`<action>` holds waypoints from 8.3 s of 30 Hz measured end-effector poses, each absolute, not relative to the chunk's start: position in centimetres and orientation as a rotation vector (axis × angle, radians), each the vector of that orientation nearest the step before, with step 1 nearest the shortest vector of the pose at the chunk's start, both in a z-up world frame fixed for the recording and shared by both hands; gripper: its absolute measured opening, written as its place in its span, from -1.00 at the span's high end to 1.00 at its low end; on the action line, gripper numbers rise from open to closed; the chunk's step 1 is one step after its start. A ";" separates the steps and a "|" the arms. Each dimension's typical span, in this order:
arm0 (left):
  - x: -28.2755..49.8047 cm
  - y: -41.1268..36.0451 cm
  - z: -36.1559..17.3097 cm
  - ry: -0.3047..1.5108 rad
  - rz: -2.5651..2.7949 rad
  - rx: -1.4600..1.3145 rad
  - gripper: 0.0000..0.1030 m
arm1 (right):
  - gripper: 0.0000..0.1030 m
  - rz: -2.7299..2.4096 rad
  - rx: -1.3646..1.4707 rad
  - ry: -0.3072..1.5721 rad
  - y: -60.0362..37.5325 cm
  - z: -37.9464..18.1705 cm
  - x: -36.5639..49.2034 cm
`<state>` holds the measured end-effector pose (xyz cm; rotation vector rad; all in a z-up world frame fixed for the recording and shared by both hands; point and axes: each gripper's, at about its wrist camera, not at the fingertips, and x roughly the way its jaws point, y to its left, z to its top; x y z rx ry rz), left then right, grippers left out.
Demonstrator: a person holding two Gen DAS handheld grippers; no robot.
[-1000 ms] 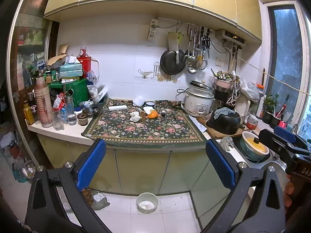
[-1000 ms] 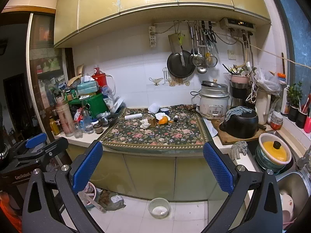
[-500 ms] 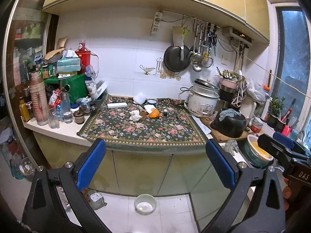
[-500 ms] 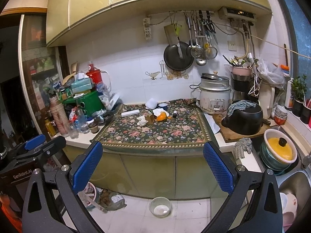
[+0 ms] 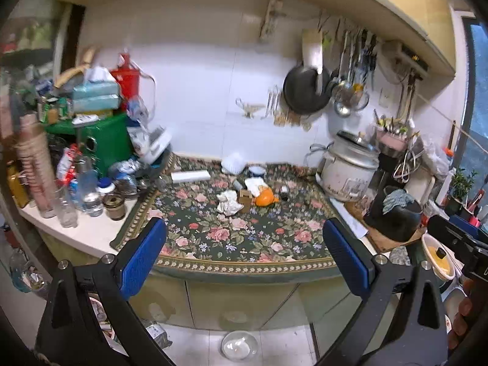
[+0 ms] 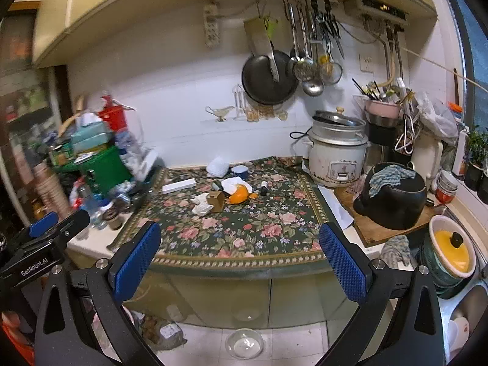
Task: Collect trash
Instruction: 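Grasp the cardboard box with the left tool while the right tool grasps the brown bottle, then carry the box and bottle down over the floor bin and release both, then raise both tools back toward the counter, then grasp the white plastic bag with the left tool while the right tool grasps the orange peel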
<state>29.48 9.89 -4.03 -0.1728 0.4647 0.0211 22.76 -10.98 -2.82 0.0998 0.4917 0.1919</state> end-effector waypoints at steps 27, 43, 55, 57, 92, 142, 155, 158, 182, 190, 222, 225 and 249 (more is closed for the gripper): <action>61.9 10.4 -16.6 0.877 0.116 -0.254 -1.00 | -0.99 0.201 0.102 0.825 -13.2 -12.6 52.8; 72.9 7.7 -22.8 0.985 0.198 -0.247 -0.34 | -0.41 0.413 0.134 1.052 -13.4 -22.5 73.2; 73.5 7.7 -24.8 1.003 0.222 -0.289 0.19 | 0.29 0.419 0.161 1.175 -11.3 -28.7 79.4; 73.5 7.6 -24.7 0.996 0.229 -0.283 0.20 | 0.44 0.437 0.152 1.171 -11.1 -29.1 79.4; 53.2 10.7 -11.9 0.711 -0.003 -0.191 0.21 | 0.49 0.432 0.245 0.862 -8.4 -13.9 54.0; 40.4 6.8 -42.6 1.296 0.017 -0.271 0.21 | 0.48 0.440 0.118 1.362 -6.6 -38.3 38.2; 44.1 3.3 -54.9 1.420 -0.010 -0.356 0.21 | 0.36 0.420 0.119 1.360 -9.0 -40.8 39.3; 45.1 2.2 -56.1 1.468 -0.014 -0.313 0.20 | 0.29 0.405 0.104 1.351 -9.7 -40.4 39.0; 41.5 4.9 -35.5 1.169 0.007 -0.212 -0.12 | 0.14 0.409 0.078 1.113 -10.1 -26.9 37.2; 39.0 7.4 -22.4 0.934 0.002 -0.202 -0.12 | 0.14 0.386 0.094 0.959 -9.7 -18.1 34.7; 47.4 5.9 -4.7 0.571 0.020 -0.104 -0.40 | -0.31 0.332 0.112 0.527 -12.1 -4.5 39.8; 50.2 5.5 -5.0 0.584 0.062 -0.127 -0.40 | -0.31 0.369 0.109 0.537 -13.1 -4.3 43.1; 65.2 10.8 -15.6 0.903 0.166 -0.243 -0.40 | -0.31 0.466 0.079 0.789 -11.1 -10.5 58.9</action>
